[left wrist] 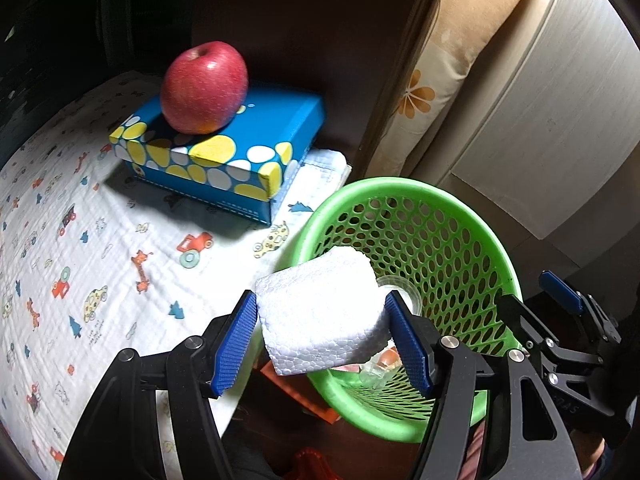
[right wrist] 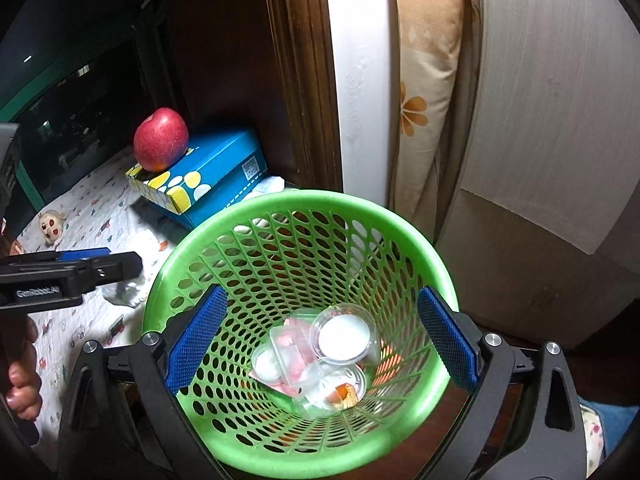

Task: Collect trash

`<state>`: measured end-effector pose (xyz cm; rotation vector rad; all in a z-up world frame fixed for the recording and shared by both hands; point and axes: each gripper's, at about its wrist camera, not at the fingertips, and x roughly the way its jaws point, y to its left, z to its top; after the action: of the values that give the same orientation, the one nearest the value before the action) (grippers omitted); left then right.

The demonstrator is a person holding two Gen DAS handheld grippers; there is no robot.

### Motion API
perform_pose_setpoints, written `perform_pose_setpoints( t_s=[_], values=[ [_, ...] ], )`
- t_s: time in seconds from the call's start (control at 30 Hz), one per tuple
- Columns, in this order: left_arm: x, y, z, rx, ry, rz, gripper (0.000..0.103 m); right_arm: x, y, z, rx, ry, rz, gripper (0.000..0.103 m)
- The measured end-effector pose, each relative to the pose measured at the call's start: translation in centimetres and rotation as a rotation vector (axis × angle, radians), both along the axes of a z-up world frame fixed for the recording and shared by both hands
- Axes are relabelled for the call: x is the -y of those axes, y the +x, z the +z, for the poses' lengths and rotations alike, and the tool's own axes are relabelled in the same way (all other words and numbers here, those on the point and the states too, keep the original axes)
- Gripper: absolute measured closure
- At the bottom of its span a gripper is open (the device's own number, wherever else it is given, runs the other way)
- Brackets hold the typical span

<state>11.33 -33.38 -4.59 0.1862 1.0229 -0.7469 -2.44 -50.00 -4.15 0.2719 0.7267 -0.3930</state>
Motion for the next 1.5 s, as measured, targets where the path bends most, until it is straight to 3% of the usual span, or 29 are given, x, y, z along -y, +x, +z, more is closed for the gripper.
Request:
perform_pose_setpoints(
  t_s=[0.33,0.57,0.73,1.1,1.5],
  values=[
    [2.5,-0.9,-0.9,-0.023,0.018,-0.051,0.039,0.2,-1.8,0.6,0.03,0.013,-0.015,0.008],
    [2.6,-0.9,-0.9,-0.038,0.002,-0.06,0.026,0.0,-2.6,0.5,0.03,0.016,-0.017,0.008],
    [2.0,-1.2,-0.5,-0.022,-0.001,-0.054,0.025,-0.3,-3.0,0.4,0.031,0.029,-0.014,0.008],
    [-3.0,-0.9,1.7,0.066,0.001,0.014,0.017,-3.2,-2.6,0.4,0.034,0.082,0.021,0.007],
    [-12.2,-0.5,2.8,0.138,-0.008,0.143,0.009,-8.9,-1.2,1.8,0.031,0.045,0.093,0.005]
  ],
)
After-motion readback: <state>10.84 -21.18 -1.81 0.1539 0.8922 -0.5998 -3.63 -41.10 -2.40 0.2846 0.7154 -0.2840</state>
